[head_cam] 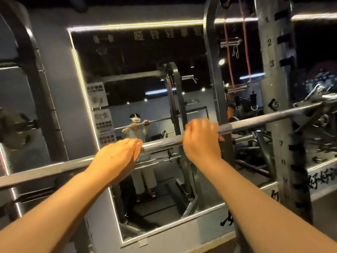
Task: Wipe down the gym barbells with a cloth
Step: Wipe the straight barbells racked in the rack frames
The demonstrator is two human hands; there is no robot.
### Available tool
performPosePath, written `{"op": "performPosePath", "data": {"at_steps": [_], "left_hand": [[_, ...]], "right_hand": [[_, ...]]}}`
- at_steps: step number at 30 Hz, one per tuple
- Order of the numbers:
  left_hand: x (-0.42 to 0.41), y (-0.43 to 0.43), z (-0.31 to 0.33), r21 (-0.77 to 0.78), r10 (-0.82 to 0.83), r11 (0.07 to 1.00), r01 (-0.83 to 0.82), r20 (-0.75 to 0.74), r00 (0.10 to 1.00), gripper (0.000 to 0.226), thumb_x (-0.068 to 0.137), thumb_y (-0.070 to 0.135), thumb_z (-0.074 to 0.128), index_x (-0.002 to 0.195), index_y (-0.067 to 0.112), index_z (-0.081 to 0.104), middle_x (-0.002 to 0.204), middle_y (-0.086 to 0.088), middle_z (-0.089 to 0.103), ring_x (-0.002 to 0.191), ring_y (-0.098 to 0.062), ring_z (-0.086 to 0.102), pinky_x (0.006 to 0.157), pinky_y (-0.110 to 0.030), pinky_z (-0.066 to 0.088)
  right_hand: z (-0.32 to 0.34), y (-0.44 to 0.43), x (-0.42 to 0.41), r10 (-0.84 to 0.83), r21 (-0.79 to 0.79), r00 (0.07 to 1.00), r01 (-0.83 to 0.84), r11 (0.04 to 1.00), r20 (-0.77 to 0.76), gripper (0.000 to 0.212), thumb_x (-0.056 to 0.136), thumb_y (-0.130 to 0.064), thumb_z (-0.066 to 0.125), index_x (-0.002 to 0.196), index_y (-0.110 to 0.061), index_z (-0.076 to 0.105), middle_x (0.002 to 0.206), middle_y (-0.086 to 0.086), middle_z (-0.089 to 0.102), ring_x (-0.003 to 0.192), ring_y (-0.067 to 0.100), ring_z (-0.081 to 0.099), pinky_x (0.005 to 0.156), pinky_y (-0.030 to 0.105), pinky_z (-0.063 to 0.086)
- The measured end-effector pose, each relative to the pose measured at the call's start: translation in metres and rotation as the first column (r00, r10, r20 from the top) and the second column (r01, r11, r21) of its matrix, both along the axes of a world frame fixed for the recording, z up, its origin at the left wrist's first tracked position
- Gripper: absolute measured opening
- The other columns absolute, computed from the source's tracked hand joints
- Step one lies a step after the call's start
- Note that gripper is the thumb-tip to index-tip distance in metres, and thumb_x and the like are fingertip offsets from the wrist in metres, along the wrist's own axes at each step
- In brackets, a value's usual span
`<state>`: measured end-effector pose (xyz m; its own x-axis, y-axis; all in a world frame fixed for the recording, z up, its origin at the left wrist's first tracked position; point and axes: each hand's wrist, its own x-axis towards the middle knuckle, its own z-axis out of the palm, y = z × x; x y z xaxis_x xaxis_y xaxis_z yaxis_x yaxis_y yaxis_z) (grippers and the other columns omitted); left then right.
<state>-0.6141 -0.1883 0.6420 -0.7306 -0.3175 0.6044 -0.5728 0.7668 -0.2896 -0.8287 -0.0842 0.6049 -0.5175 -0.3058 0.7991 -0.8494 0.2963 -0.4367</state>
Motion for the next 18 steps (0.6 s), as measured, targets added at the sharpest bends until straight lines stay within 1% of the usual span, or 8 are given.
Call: {"op": "performPosePath", "data": {"at_steps": [4, 6, 7, 9, 11, 12, 15, 18], "left_hand": [[0.002, -0.002, 0.000, 0.008, -0.033, 0.999, 0.033, -0.017, 0.999, 0.032, 0.109, 0.035, 0.032, 0.133, 0.027, 0.052, 0.125, 0.000, 0.065, 0.101, -0.020, 0.066, 0.084, -0.034, 0.054], [0.002, -0.001, -0.001, 0.007, -0.030, 1.000, 0.030, -0.009, 1.000, 0.030, 0.108, 0.032, 0.034, 0.131, 0.026, 0.053, 0.122, 0.000, 0.065, 0.100, -0.020, 0.067, 0.083, -0.035, 0.055], [0.003, -0.001, -0.001, 0.005, -0.033, 0.999, 0.033, -0.009, 0.999, 0.028, 0.108, 0.030, 0.035, 0.129, 0.026, 0.054, 0.120, 0.000, 0.066, 0.099, -0.020, 0.066, 0.083, -0.035, 0.056], [0.003, -0.002, 0.000, 0.005, -0.028, 1.000, 0.028, -0.005, 1.000, 0.024, 0.108, 0.027, 0.039, 0.126, 0.025, 0.054, 0.119, 0.001, 0.066, 0.100, -0.019, 0.066, 0.082, -0.033, 0.055], [0.002, -0.002, -0.001, 0.006, -0.031, 0.999, 0.031, -0.009, 0.999, 0.026, 0.108, 0.026, 0.039, 0.130, 0.026, 0.053, 0.123, 0.001, 0.065, 0.103, -0.020, 0.065, 0.083, -0.034, 0.056], [0.002, -0.002, -0.001, 0.000, -0.035, 0.999, 0.035, -0.017, 0.999, 0.028, 0.108, 0.027, 0.036, 0.131, 0.026, 0.053, 0.124, 0.000, 0.065, 0.104, -0.021, 0.065, 0.085, -0.036, 0.057], [0.003, -0.002, 0.000, -0.006, -0.047, 0.999, 0.047, -0.032, 0.998, 0.032, 0.109, 0.029, 0.033, 0.134, 0.026, 0.053, 0.128, -0.001, 0.065, 0.109, -0.022, 0.066, 0.089, -0.039, 0.057], [0.003, -0.004, 0.000, -0.013, -0.059, 0.998, 0.059, -0.021, 0.998, 0.036, 0.109, 0.032, 0.034, 0.141, 0.025, 0.049, 0.134, -0.001, 0.063, 0.115, -0.021, 0.065, 0.093, -0.037, 0.056]], "right_hand": [[-0.002, -0.003, 0.021, 0.333, 0.154, 0.939, -0.318, 0.935, -0.081, 0.035, 0.104, -0.027, 0.035, 0.131, -0.020, 0.056, 0.133, 0.003, 0.053, 0.125, 0.024, 0.042, 0.114, 0.040, 0.030], [0.002, 0.010, 0.008, 0.380, 0.200, 0.923, -0.362, 0.910, -0.059, 0.030, 0.108, -0.025, 0.044, 0.136, -0.023, 0.055, 0.137, 0.002, 0.053, 0.127, 0.023, 0.045, 0.109, 0.038, 0.038], [0.004, 0.017, 0.001, 0.342, 0.176, 0.936, -0.324, 0.930, -0.084, 0.029, 0.106, -0.022, 0.050, 0.134, -0.022, 0.057, 0.135, 0.003, 0.054, 0.124, 0.025, 0.047, 0.106, 0.040, 0.041], [0.012, 0.028, -0.010, 0.070, 0.124, 0.971, -0.042, 0.991, -0.227, 0.032, 0.096, -0.011, 0.065, 0.127, -0.014, 0.062, 0.129, 0.010, 0.057, 0.115, 0.032, 0.052, 0.097, 0.044, 0.045], [0.021, 0.033, -0.011, -0.222, 0.142, 0.913, 0.284, 0.948, -0.342, 0.040, 0.085, -0.007, 0.074, 0.123, -0.005, 0.062, 0.126, 0.017, 0.058, 0.108, 0.036, 0.053, 0.088, 0.045, 0.046], [0.025, 0.034, -0.008, -0.273, 0.176, 0.889, 0.355, 0.918, -0.368, 0.038, 0.087, -0.012, 0.073, 0.122, -0.003, 0.061, 0.127, 0.017, 0.056, 0.107, 0.036, 0.052, 0.088, 0.044, 0.045], [0.029, 0.026, 0.006, -0.236, 0.247, 0.935, 0.303, 0.921, -0.266, 0.047, 0.103, -0.032, 0.045, 0.139, -0.002, 0.049, 0.147, 0.018, 0.042, 0.124, 0.034, 0.043, 0.099, 0.044, 0.039], [0.034, 0.021, 0.025, -0.027, 0.292, 0.995, 0.055, 0.955, -0.100, 0.072, 0.101, -0.013, 0.051, 0.161, -0.011, 0.012, 0.167, 0.018, 0.012, 0.146, 0.035, 0.025, 0.118, 0.044, 0.025]]}}
